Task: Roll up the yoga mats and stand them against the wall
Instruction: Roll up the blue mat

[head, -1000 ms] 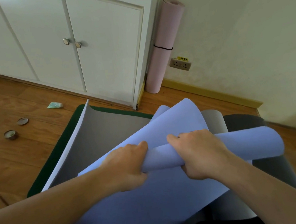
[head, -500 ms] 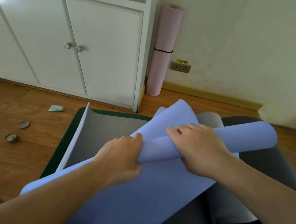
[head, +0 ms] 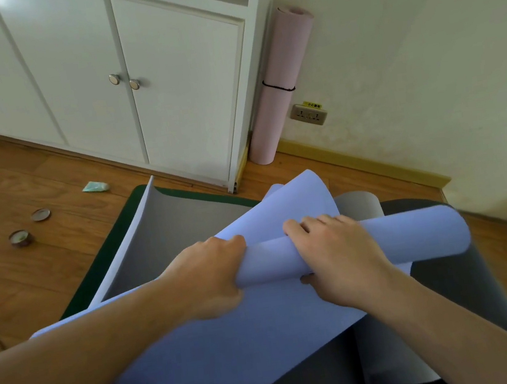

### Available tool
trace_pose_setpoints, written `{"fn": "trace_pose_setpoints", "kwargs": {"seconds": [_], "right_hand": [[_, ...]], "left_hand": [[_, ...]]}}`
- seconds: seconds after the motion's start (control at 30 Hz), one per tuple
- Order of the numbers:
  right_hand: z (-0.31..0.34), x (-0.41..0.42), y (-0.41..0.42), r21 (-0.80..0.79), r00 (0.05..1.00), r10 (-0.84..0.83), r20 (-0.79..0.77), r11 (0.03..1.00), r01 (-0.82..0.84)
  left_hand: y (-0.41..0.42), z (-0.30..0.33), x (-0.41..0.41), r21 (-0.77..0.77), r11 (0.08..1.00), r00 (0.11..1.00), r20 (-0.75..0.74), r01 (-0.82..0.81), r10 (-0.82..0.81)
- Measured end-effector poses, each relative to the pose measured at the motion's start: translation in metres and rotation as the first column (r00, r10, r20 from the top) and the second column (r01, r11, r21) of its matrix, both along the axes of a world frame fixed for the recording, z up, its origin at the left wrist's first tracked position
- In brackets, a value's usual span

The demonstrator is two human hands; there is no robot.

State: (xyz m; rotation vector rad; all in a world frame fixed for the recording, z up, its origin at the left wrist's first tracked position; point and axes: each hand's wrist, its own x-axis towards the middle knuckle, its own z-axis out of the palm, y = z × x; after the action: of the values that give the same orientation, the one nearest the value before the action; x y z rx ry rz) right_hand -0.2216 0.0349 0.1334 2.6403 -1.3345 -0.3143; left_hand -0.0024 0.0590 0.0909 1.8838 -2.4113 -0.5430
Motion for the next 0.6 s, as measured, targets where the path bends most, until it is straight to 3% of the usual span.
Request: {"fn": "trace_pose_setpoints", "kwargs": {"seconds": [0.17, 0.27, 0.47, 0.6], "right_hand": [[0.001, -0.001, 0.000, 0.146, 0.994, -0.109, 0.019, 0.984, 0.105], [0.001, -0.003, -0.003, 0.195, 0.991, -0.130, 0.024, 0.973, 0.123], [-0.008, 0.004, 0.001, -0.024, 1.000, -0.001, 0.006, 1.000, 0.001], [-0.006, 0.004, 0.002, 0.002, 1.000, 0.005, 0.028, 1.000, -0.005]], "left_hand": [[0.010, 0.000, -0.007, -0.153, 0.985, 0.991, 0.117, 0.078, -0.060], [0.009, -0.003, -0.008, -0.170, 0.980, 0.986, 0.145, 0.102, -0.077], [-0.005, 0.006, 0.003, 0.011, 1.000, 0.999, 0.033, 0.001, -0.002], [0.005, 0.008, -0.001, -0.045, 0.998, 0.997, 0.061, 0.050, -0.047]]}}
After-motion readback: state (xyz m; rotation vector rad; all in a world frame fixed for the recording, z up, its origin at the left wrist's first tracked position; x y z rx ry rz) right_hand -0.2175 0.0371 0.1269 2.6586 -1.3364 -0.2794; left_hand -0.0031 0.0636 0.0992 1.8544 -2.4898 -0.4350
